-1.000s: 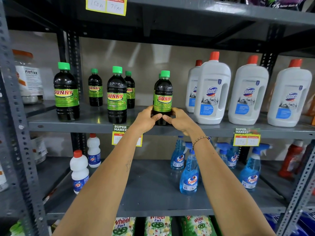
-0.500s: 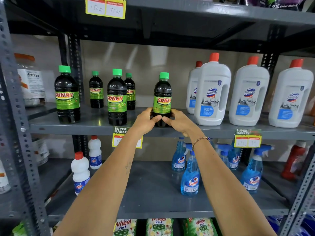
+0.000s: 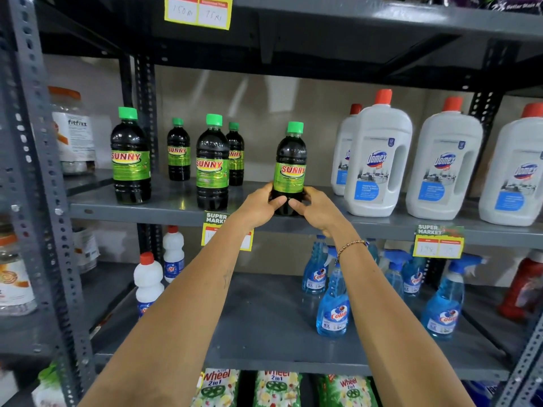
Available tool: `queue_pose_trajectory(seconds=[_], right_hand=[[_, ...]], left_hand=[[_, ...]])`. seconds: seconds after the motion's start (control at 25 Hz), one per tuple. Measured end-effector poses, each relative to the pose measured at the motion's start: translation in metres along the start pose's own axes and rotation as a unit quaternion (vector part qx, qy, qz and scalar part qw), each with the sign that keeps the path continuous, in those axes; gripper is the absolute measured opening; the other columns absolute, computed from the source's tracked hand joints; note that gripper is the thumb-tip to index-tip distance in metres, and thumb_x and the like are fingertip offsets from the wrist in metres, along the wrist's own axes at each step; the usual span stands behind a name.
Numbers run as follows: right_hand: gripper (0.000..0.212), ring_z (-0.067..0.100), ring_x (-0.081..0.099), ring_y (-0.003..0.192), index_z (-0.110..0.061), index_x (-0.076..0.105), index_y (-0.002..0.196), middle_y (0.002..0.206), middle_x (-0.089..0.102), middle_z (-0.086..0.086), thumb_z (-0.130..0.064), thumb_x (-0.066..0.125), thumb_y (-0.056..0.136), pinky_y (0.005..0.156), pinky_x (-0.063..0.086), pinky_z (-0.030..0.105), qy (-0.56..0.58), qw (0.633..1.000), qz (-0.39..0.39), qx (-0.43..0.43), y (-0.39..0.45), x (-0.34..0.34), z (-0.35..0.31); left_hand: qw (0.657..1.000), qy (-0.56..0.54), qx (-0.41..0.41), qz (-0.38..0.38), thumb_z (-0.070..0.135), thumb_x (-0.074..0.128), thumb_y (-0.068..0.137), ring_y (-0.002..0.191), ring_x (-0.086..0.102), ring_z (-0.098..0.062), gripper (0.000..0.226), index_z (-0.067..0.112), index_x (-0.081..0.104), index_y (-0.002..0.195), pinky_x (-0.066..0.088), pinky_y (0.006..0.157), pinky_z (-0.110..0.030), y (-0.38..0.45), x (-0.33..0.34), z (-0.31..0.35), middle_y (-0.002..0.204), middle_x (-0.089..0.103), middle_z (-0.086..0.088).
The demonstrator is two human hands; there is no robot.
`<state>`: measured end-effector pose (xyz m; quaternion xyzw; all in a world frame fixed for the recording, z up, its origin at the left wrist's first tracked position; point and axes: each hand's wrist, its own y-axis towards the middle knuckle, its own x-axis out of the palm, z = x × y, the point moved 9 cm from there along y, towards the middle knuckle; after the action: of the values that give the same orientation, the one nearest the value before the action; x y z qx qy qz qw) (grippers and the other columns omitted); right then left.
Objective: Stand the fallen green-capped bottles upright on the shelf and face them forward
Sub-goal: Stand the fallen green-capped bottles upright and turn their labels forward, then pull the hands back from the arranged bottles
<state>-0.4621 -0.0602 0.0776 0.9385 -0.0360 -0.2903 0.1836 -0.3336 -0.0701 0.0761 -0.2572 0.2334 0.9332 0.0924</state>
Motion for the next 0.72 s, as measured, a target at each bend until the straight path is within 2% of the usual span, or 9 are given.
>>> queue_pose_trajectory(seconds=[0.28, 0.36, 0.4, 0.48, 0.52, 0.56, 0.6, 0.68, 0.72], right_hand=[[0.049, 0.024, 0.045, 0.134, -0.008, 0.043, 0.142, 0.144, 0.051, 0.010, -0.014, 0.056, 0.095, 0.113, 0.036, 0.040, 0.036, 0.999, -0.014, 0.016, -0.010, 0.002, -0.005], [0.048, 0.024, 0.050, 0.128, -0.005, 0.040, 0.140, 0.138, 0.052, 0.011, -0.014, 0.054, 0.095, 0.106, 0.041, 0.034, 0.058, 0.997, 0.048, 0.026, -0.020, -0.003, -0.005], [0.042, 0.023, 0.056, 0.119, -0.006, 0.044, 0.135, 0.128, 0.057, 0.011, -0.016, 0.054, 0.095, 0.100, 0.045, 0.033, 0.055, 0.990, 0.127, 0.030, -0.028, -0.011, -0.004], [0.020, 0.016, 0.063, 0.088, -0.010, 0.056, 0.113, 0.092, 0.065, 0.001, -0.015, 0.054, 0.094, 0.086, 0.051, 0.034, 0.041, 0.948, 0.316, -0.002, -0.059, -0.021, -0.012], [0.011, 0.008, 0.061, 0.073, -0.012, 0.059, 0.102, 0.076, 0.062, -0.008, -0.015, 0.055, 0.092, 0.077, 0.050, 0.030, 0.033, 0.930, 0.363, -0.035, -0.071, -0.014, -0.022], [0.007, -0.001, 0.057, 0.063, -0.014, 0.061, 0.096, 0.067, 0.058, -0.015, -0.014, 0.057, 0.090, 0.070, 0.047, 0.022, 0.023, 0.930, 0.361, -0.071, -0.073, 0.002, -0.036], [0.007, -0.005, 0.056, 0.060, -0.015, 0.064, 0.093, 0.063, 0.057, -0.017, -0.014, 0.059, 0.089, 0.064, 0.044, 0.015, 0.013, 0.940, 0.326, -0.103, -0.068, 0.024, -0.051], [0.011, -0.007, 0.057, 0.065, -0.012, 0.068, 0.097, 0.073, 0.063, -0.013, -0.015, 0.061, 0.088, 0.066, 0.044, 0.010, 0.004, 0.959, 0.248, -0.137, -0.049, 0.067, -0.076], [0.018, -0.004, 0.058, 0.073, -0.011, 0.067, 0.105, 0.085, 0.068, -0.005, -0.016, 0.062, 0.088, 0.072, 0.047, 0.013, 0.011, 0.965, 0.223, -0.136, -0.038, 0.081, -0.086]], left_hand=[[1.000, -0.001, -0.003, -0.023, 0.028, 0.051, 0.097, 0.130, 0.048, -0.023, 0.048, 0.019, 0.040, 0.143, 0.038, 0.109, -0.039, 0.002, 0.001, -0.004, 0.140, 0.054, -0.006], [1.000, 0.008, 0.011, -0.003, 0.031, 0.052, 0.097, 0.127, 0.051, -0.025, 0.051, 0.015, 0.038, 0.143, 0.040, 0.100, -0.031, -0.007, -0.001, 0.001, 0.138, 0.055, -0.008], [0.999, 0.001, 0.028, 0.037, 0.030, 0.054, 0.096, 0.123, 0.054, -0.025, 0.052, 0.011, 0.039, 0.142, 0.041, 0.094, -0.026, -0.016, -0.007, 0.002, 0.136, 0.057, -0.010], [0.982, -0.045, 0.084, 0.166, 0.024, 0.058, 0.094, 0.107, 0.065, -0.023, 0.042, 0.006, 0.052, 0.131, 0.044, 0.083, -0.016, -0.044, -0.028, 0.001, 0.121, 0.066, -0.011], [0.961, -0.069, 0.118, 0.240, 0.022, 0.060, 0.093, 0.096, 0.068, -0.021, 0.031, 0.007, 0.060, 0.120, 0.046, 0.077, -0.014, -0.063, -0.044, -0.001, 0.108, 0.070, -0.008], [0.935, -0.083, 0.153, 0.310, 0.021, 0.062, 0.092, 0.087, 0.068, -0.017, 0.021, 0.009, 0.064, 0.108, 0.048, 0.074, -0.016, -0.081, -0.063, -0.003, 0.098, 0.070, -0.004], [0.905, -0.087, 0.180, 0.375, 0.022, 0.063, 0.091, 0.081, 0.064, -0.015, 0.016, 0.010, 0.063, 0.101, 0.049, 0.072, -0.019, -0.096, -0.084, -0.007, 0.093, 0.065, -0.001], [0.859, -0.082, 0.188, 0.469, 0.023, 0.064, 0.090, 0.086, 0.056, -0.015, 0.024, 0.007, 0.056, 0.107, 0.046, 0.076, -0.023, -0.110, -0.128, -0.025, 0.103, 0.052, -0.002], [0.860, -0.083, 0.167, 0.475, 0.024, 0.065, 0.089, 0.096, 0.054, -0.016, 0.035, 0.005, 0.051, 0.116, 0.045, 0.082, -0.024, -0.106, -0.146, -0.038, 0.113, 0.048, -0.005]])
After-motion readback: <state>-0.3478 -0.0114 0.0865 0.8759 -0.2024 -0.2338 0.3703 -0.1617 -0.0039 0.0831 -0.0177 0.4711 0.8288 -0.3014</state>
